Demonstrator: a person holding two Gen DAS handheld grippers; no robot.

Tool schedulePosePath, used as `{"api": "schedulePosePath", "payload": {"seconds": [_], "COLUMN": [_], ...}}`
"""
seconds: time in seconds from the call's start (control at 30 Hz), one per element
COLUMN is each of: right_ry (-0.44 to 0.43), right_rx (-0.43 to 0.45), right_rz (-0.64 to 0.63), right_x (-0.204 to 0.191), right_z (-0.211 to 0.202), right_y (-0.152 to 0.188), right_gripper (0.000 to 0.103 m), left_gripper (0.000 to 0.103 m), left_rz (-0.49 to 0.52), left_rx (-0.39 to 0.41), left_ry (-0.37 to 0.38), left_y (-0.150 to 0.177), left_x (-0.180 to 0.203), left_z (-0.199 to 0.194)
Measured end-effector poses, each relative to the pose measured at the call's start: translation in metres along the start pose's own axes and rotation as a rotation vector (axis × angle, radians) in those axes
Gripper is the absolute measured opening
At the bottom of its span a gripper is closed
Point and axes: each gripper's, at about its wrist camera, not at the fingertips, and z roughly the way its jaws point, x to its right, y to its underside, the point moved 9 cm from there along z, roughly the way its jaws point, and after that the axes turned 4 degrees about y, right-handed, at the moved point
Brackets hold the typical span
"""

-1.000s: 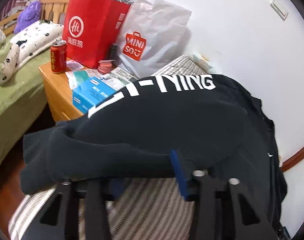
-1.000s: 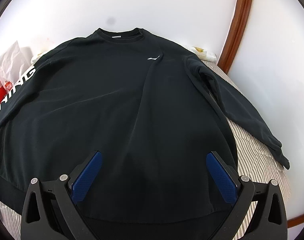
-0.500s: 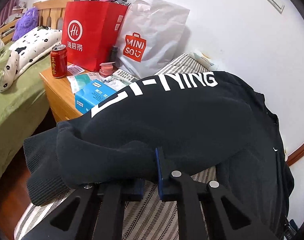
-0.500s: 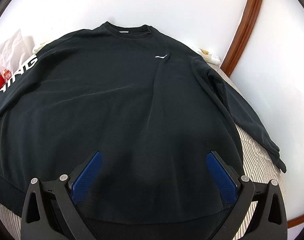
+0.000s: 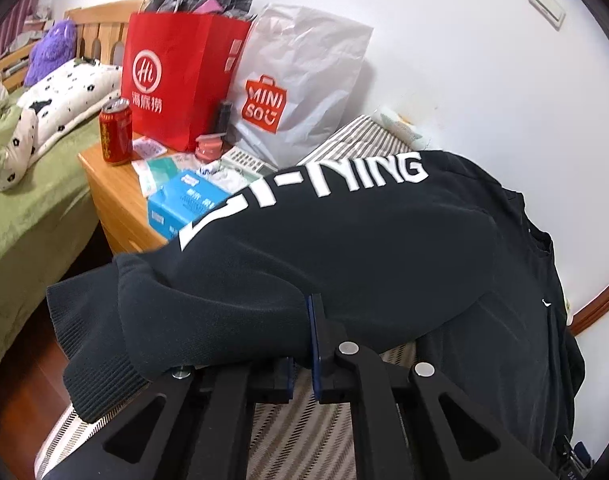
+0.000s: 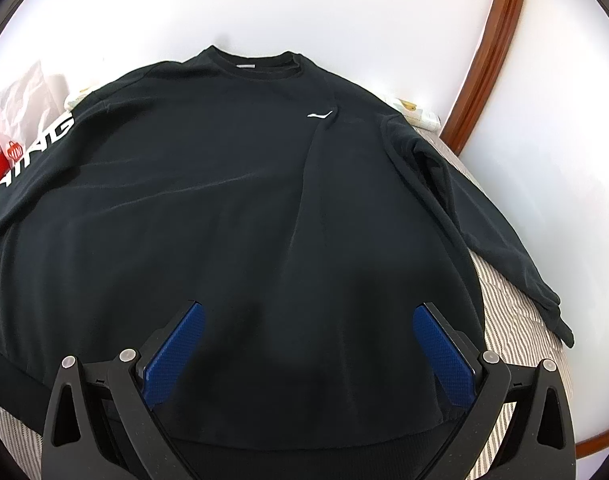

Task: Fold small clothes
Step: 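Lift the lettered sleeve with the left tool and fold it across the body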

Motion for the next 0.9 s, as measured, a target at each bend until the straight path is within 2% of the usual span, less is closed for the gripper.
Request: {"api": "schedulePosePath", "payload": {"seconds": [0.43,0.73,0.9], "right_ry": [-0.022,0.003,0.014], "right_rx": [0.034,0.046,0.037], "right_rz": [0.037,0.068,0.102], "right_x": [0.04,0.077,0.092], "right_z": [0.002,0.002,0.001], "right_y": [-0.004,0.008,0.015], "right_gripper": [0.102,0.102,0.102], "left_gripper": [0.006,0.006,0.006], "left_rz": [0.143,0.211,0.231], "left_rx": [0.079,0.068,0.036], "left_ry": [0.033,0.083,0.111], "left_y": [-0.012,0.0,0.016], "left_x": [0.086,0.139,0.148], "left_z": [-0.029,-0.031,-0.028]}}
